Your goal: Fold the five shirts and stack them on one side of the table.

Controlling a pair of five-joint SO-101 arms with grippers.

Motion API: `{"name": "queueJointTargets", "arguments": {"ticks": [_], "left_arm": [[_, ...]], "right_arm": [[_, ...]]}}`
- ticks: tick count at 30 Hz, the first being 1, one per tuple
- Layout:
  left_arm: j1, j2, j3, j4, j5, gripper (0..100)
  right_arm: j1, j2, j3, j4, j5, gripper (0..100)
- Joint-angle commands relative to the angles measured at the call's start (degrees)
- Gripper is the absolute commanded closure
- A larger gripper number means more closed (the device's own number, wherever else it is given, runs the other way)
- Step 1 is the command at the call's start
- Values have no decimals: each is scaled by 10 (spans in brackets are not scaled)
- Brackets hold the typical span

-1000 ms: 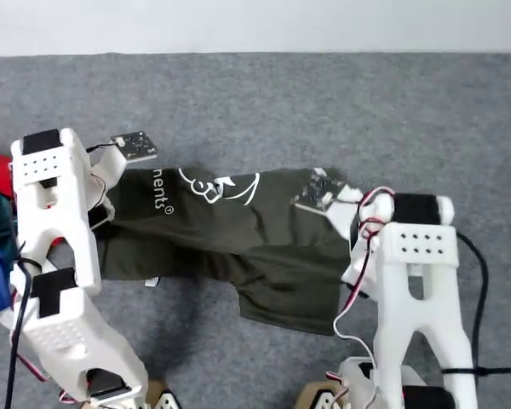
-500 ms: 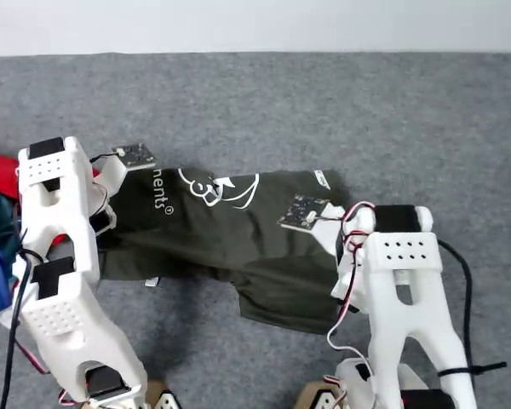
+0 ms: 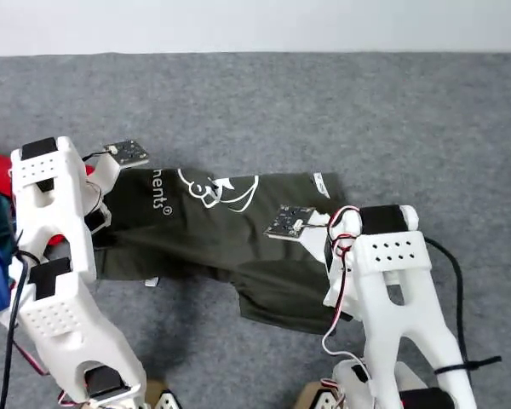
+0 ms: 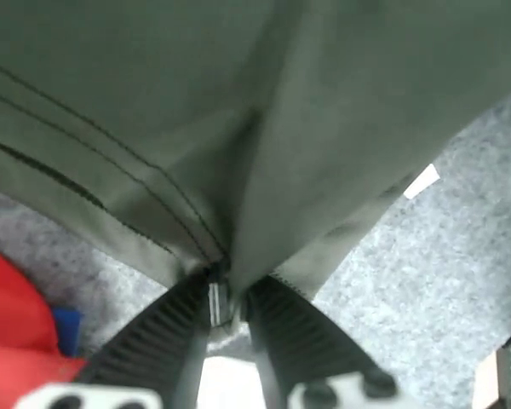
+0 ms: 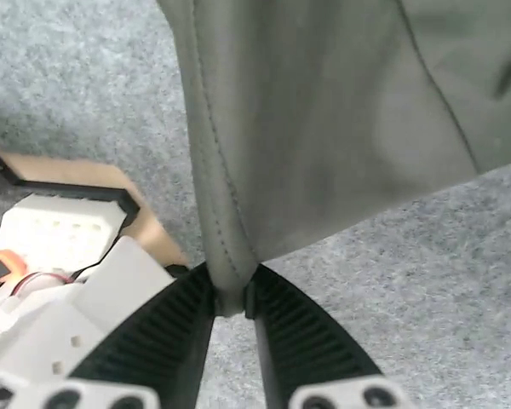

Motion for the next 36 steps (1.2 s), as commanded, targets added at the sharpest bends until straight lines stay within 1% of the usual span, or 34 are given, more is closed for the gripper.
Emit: {"name": "queueJointTargets", "arguments": {"ticks": [1,3,5,7,9,10,14,17,20,22,24,27,28,31,32,34,36], "left_arm": [[-4,-4,-17,7,3,991],[-1,-5,-18,31,-17,973],[-1,-5,-19,49,-27,953],[-6,-18,-19,49,-27,939],[-13,-45,-19,49,-27,913],[-15,-62,-19,49,-27,897],[-12,-136,-21,49,-26,866],[-6,-183,-21,49,-26,854],[-4,-215,-19,49,-26,847],[-5,-220,-16,49,-26,840],[-7,-220,-8,49,-28,840],[-4,-220,-7,33,-24,846],[0,-218,-4,14,-8,857],[30,-197,8,-59,98,930],[41,-184,10,-79,126,956],[68,-152,10,-116,170,997],[94,-112,10,-152,216,994]], "right_arm": [[-19,-18,-8,32,-5,983],[-22,-18,-18,52,-8,933],[-15,-27,-36,54,-47,849],[-10,-49,-58,54,-84,757],[-11,-73,-79,54,-90,686],[-11,-81,-91,54,-91,669],[-7,-95,-148,52,-91,667],[-7,-87,-183,27,-91,691],[-7,-66,-192,-22,-91,772],[-7,-46,-193,-45,-91,816],[-9,-26,-193,-65,-91,840],[-8,6,-193,-128,-91,874],[-7,18,-193,-157,-91,895],[-10,71,-193,-265,-91,990],[-10,94,-193,-298,-92,990],[-11,141,-194,-364,-117,982],[-11,192,-207,-421,-157,989]]}}
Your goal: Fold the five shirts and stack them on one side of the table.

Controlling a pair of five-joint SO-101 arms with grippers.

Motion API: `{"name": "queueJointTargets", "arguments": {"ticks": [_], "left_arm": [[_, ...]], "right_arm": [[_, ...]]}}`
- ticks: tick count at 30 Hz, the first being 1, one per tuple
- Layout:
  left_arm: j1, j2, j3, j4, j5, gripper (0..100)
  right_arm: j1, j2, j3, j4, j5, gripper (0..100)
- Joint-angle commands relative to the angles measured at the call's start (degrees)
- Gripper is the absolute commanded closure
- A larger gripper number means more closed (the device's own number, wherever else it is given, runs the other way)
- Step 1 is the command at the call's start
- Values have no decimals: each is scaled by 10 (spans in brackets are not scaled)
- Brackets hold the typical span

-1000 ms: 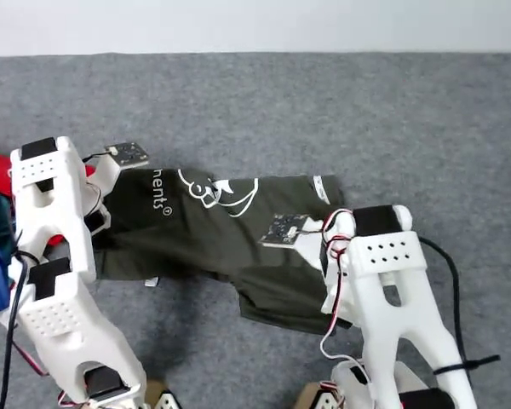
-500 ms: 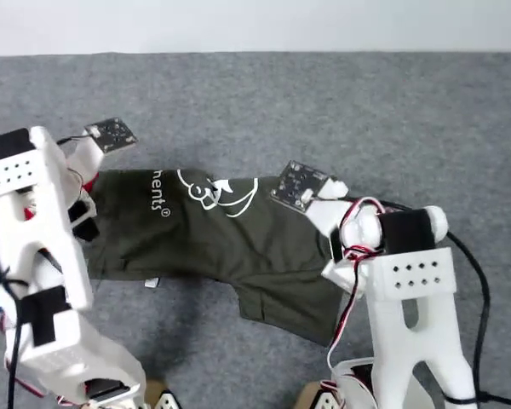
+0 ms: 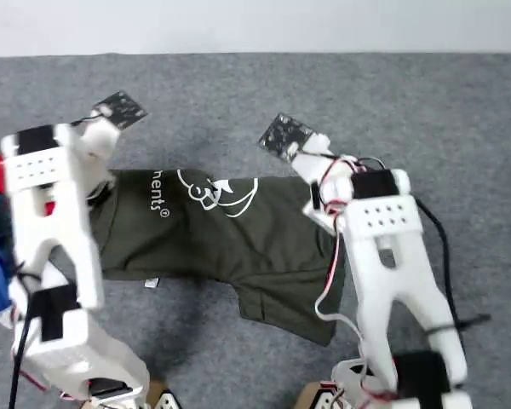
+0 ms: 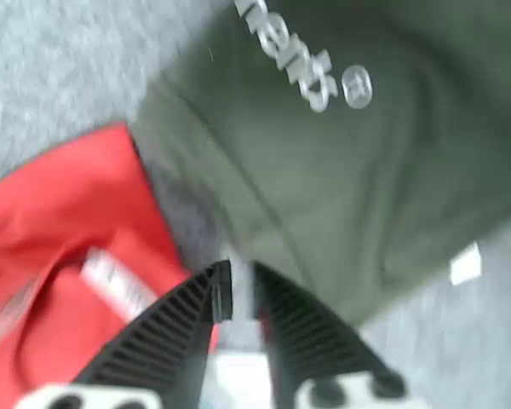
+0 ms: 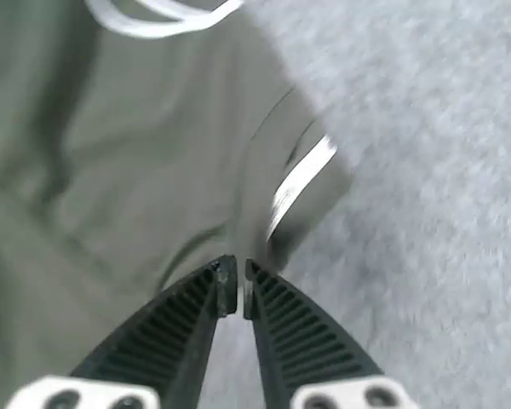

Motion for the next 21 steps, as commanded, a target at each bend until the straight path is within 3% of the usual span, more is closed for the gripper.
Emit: {"name": "queueJointTargets", "arguments": {"ticks": [1,5,9,21], "left_arm": [[49,53,-2,-77,92,994],[74,133,-5,-149,158,994],[80,191,-10,-165,162,994],[44,313,-187,-31,159,994]], "right_arm": [[3,79,-52,-103,-62,988],[-3,200,-133,-120,-105,988],[-11,316,-232,-101,-115,988],[29,590,-533,67,-112,988]]}}
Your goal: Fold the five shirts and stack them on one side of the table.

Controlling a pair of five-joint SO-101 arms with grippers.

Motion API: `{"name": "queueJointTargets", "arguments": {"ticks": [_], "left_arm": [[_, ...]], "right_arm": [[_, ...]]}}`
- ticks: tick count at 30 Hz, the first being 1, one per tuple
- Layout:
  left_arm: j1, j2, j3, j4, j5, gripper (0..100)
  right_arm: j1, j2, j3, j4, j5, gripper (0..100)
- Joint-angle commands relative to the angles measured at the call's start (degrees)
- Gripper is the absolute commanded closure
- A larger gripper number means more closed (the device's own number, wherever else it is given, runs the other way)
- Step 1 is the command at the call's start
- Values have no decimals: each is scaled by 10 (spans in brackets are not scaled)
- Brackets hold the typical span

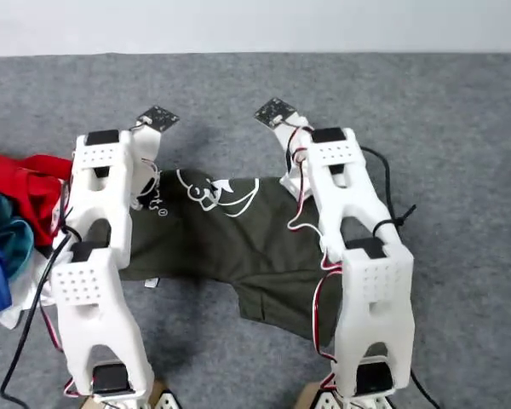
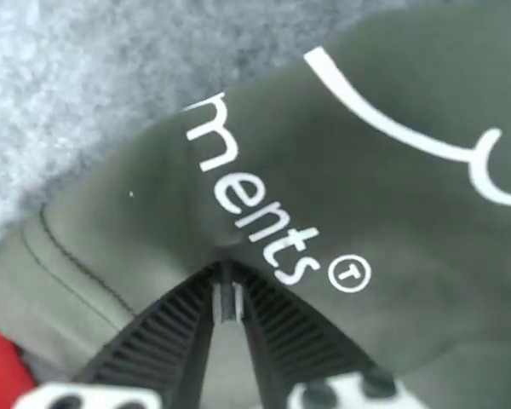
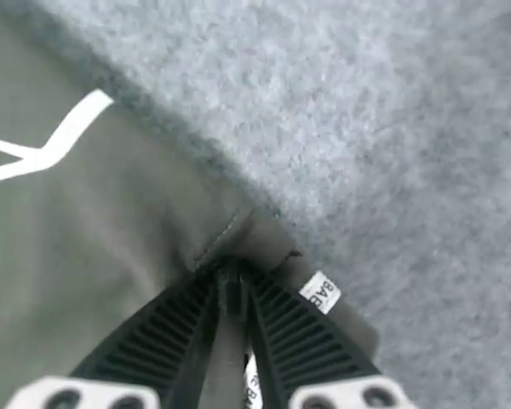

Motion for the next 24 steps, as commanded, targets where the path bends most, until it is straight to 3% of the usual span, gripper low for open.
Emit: {"name": "queueJointTargets", "arguments": {"ticks": [1,11,19,24], "left_arm": [[-26,26,-62,43,1,994],[-45,76,-212,144,1,994],[-43,75,-316,211,1,994],[-43,73,-356,213,4,994]], "right_arm": [[36,45,-104,42,-5,988],[72,87,-261,124,-5,988],[55,67,-345,207,-5,988],[29,48,-419,296,-5,988]]}}
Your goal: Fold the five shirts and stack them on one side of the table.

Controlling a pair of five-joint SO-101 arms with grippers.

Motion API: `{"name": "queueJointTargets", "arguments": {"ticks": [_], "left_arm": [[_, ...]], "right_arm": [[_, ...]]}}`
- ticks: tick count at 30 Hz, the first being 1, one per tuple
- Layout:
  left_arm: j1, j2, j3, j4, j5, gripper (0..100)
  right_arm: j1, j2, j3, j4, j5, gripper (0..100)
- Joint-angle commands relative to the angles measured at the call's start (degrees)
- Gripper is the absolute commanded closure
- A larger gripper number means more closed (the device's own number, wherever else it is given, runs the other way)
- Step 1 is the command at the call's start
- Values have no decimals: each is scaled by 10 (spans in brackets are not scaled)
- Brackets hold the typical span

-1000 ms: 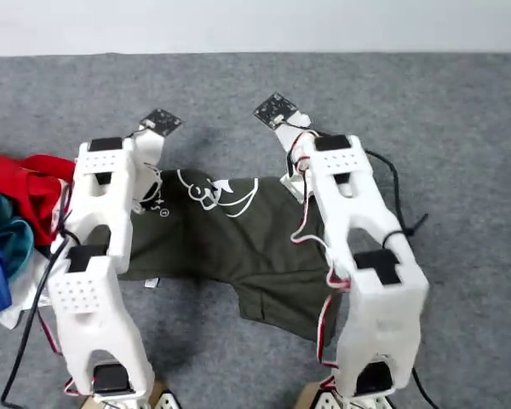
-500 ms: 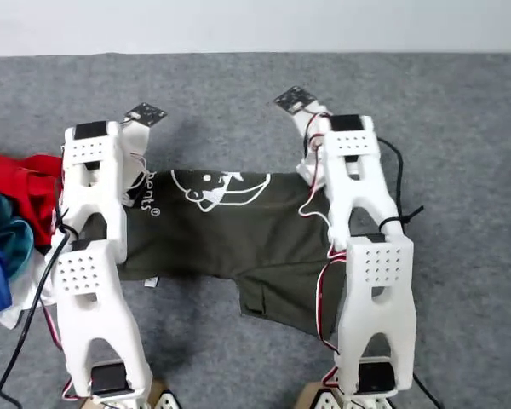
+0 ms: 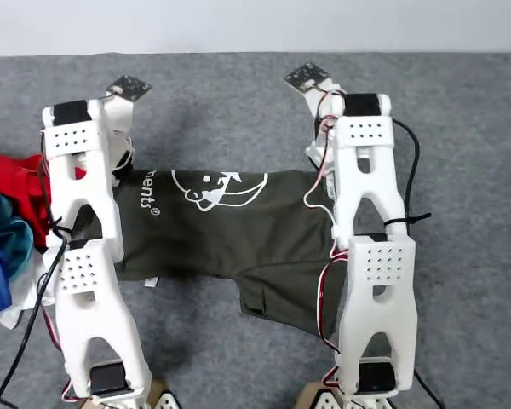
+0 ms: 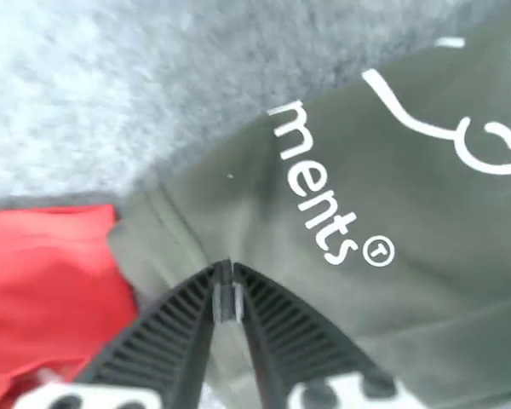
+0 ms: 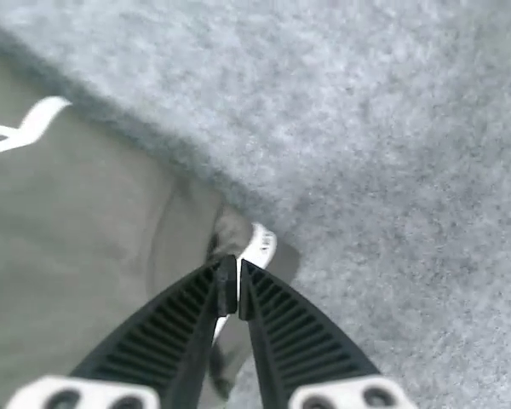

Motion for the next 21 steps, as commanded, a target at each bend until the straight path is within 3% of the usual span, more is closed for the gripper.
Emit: {"name": "queueJointTargets", "arguments": {"ticks": [1,6,14,21], "left_arm": [[-3,-13,-38,18,5,994],[16,-90,-5,18,20,994],[120,-287,167,17,35,994],[255,-375,316,17,52,992]], "right_arm": [[-22,-51,-79,64,-6,988],[-16,-77,-135,106,-19,988],[37,-201,-125,106,-90,988],[101,-396,20,105,-98,988]]}}
